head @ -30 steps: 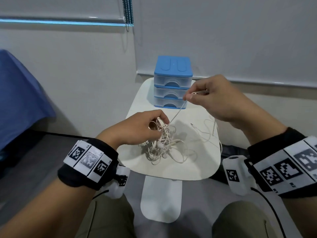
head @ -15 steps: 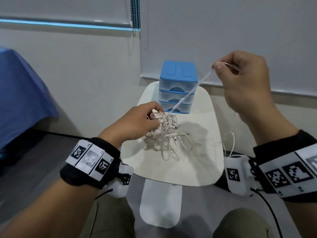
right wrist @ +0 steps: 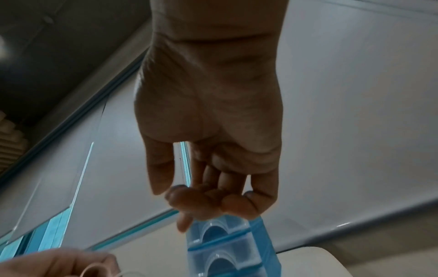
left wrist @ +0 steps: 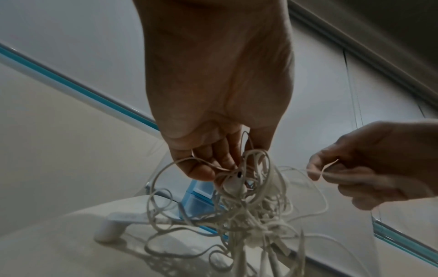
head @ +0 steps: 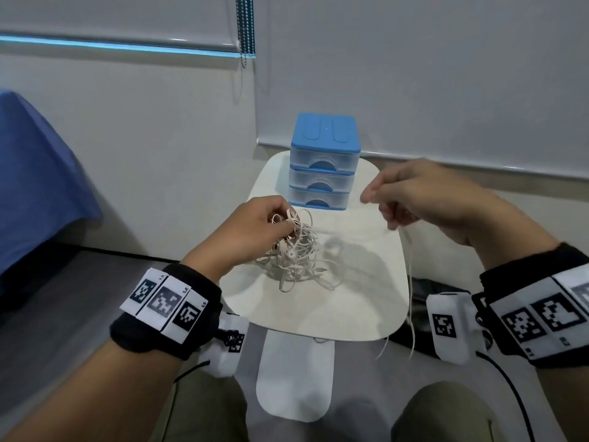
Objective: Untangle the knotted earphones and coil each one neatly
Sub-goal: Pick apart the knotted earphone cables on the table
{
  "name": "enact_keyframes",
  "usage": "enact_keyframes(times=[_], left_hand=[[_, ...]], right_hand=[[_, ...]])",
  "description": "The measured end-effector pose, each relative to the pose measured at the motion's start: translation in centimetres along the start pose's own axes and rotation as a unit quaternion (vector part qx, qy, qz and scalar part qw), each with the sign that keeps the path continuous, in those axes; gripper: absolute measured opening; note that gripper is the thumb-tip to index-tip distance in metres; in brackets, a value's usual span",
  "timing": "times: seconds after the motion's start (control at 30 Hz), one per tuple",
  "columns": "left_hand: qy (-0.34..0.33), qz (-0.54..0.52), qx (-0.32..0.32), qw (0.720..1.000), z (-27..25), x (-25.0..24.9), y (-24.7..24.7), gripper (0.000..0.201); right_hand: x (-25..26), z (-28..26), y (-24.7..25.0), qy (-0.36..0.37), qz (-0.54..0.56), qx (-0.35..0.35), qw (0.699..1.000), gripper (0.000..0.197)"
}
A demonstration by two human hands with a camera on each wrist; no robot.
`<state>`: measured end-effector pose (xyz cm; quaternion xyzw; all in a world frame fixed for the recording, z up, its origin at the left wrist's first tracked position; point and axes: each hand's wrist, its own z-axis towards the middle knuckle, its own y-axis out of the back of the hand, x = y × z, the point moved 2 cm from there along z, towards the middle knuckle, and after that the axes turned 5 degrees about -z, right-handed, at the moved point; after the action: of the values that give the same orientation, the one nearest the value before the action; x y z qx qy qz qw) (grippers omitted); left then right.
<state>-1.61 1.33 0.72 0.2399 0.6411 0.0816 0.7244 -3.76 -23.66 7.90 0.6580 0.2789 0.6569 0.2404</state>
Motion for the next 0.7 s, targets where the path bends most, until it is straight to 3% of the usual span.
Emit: enact_keyframes(times=[0.2,0.43,0.57,0.7], left_hand=[[0.001,0.012,0.01,1.0,-0.3,-0.6,-0.9,0.009],[0.002,0.027,0.013,1.0,-0.3,-0.9,-1.5,0.008],[0.006,0.03,0.009,0.999,-0.2,-0.9,-1.6,0.009],[0.017,0.021,0.017,0.999,-0.1,-1.0,-1.8,0.007]], right_hand=[[-0.4,-0.5,-3.9,-0.02,-0.093,0.163,0.982,0.032],[-2.1,-0.2,-7.1,0.046,-0.071,0.183,0.979,0.017],[-2.6,-0.5,-8.1,0.041,-0.013,0.178,0.983,0.005],[-2.6,-0.5,-8.7,0.028,-0.029,0.146,0.988,0.013]])
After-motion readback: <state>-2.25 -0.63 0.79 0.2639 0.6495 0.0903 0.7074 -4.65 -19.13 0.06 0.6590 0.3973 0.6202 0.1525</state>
